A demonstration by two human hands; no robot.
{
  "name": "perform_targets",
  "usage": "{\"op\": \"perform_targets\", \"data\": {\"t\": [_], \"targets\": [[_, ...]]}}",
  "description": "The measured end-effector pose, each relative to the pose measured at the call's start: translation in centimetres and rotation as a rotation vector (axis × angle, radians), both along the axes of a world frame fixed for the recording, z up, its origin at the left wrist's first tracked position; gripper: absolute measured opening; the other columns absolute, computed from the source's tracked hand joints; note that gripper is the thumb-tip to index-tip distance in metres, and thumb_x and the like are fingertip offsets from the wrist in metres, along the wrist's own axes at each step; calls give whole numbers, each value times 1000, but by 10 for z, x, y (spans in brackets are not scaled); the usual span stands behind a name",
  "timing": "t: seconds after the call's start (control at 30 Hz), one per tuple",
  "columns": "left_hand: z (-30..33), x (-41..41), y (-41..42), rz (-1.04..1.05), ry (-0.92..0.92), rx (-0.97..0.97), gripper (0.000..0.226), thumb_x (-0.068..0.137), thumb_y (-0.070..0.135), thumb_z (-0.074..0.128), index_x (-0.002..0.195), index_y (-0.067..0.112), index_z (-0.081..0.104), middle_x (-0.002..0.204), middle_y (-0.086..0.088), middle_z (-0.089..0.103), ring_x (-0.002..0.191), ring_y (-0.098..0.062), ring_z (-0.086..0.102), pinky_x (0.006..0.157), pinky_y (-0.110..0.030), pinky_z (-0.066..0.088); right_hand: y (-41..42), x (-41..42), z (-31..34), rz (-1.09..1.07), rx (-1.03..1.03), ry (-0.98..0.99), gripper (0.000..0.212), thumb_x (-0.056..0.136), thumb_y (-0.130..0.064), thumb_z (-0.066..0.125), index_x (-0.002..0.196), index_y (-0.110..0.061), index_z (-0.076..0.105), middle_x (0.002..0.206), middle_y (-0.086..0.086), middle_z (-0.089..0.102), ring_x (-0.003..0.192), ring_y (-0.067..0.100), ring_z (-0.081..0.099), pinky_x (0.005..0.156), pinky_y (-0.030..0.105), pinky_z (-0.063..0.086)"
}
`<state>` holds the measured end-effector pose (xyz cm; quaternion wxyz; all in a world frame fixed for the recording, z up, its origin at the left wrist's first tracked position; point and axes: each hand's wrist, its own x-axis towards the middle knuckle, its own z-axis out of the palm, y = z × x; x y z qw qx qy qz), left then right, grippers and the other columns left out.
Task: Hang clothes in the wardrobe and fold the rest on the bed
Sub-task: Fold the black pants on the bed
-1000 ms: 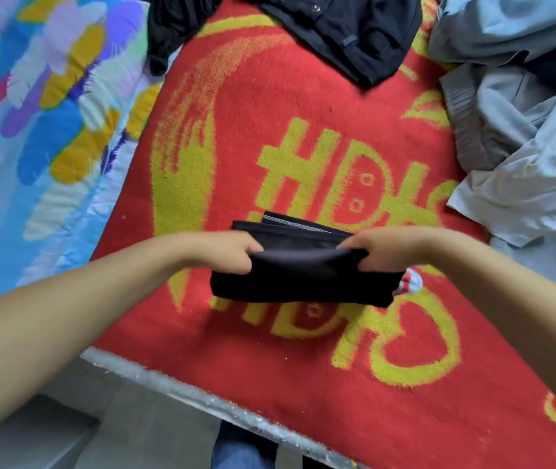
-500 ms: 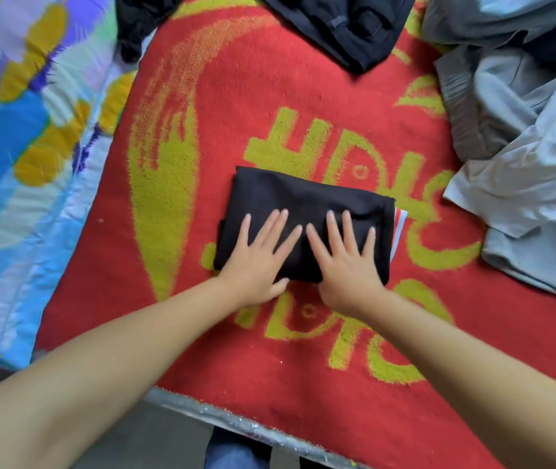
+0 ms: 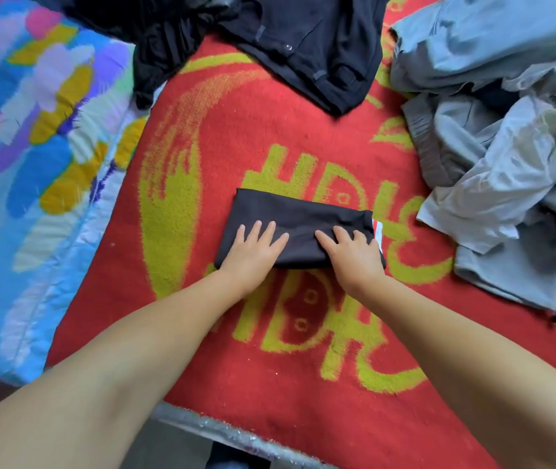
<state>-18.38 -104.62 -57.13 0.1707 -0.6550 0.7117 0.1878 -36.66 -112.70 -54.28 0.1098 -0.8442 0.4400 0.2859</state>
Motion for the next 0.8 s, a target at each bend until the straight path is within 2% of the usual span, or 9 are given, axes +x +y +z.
{"op": "perform_targets", "data": {"t": [0.1, 0.4, 0.47, 0.6, 0.8], "targets": [[41, 10, -13, 20, -8, -50, 77, 91, -7, 41, 153, 15, 1, 159, -17, 5, 145, -38, 7, 116, -55, 11, -12, 9, 43, 24, -49, -9, 89, 86, -8, 60, 152, -31, 6, 150, 6, 24, 129, 36, 34, 101, 51, 35], [192, 34, 17, 154, -133, -271, 77, 91, -7, 40, 153, 16, 2, 158, -15, 13, 145, -37, 11, 115, -56, 13, -4, 38, 201, 219, -240, -116, 86, 88, -13, 57, 152, -33, 3, 154, 5, 17, 139, 38, 23, 104, 53, 30], [226, 38, 38, 192, -179, -297, 75, 92, -7, 39, 153, 16, 1, 158, -16, 14, 145, -38, 12, 114, -57, 14, 10, 44, 230, 284, -268, -141, 88, 87, -12, 56, 152, -33, 1, 155, 5, 15, 139, 38, 22, 104, 53, 30], [282, 31, 106, 314, -305, -341, 73, 94, -5, 37, 153, 16, -1, 157, -16, 15, 144, -38, 14, 114, -57, 16, 54, 51, 279, 469, -357, -215, 88, 86, -12, 58, 152, -33, 3, 148, 5, 24, 130, 36, 32, 99, 50, 36], [325, -11, 239, 588, -371, -351, 72, 94, -2, 38, 153, 16, 2, 153, -15, 23, 142, -37, 20, 113, -57, 20, 148, 52, 322, 745, -401, -263, 89, 87, -13, 59, 152, -33, 2, 149, 5, 24, 131, 36, 32, 101, 51, 37]]}}
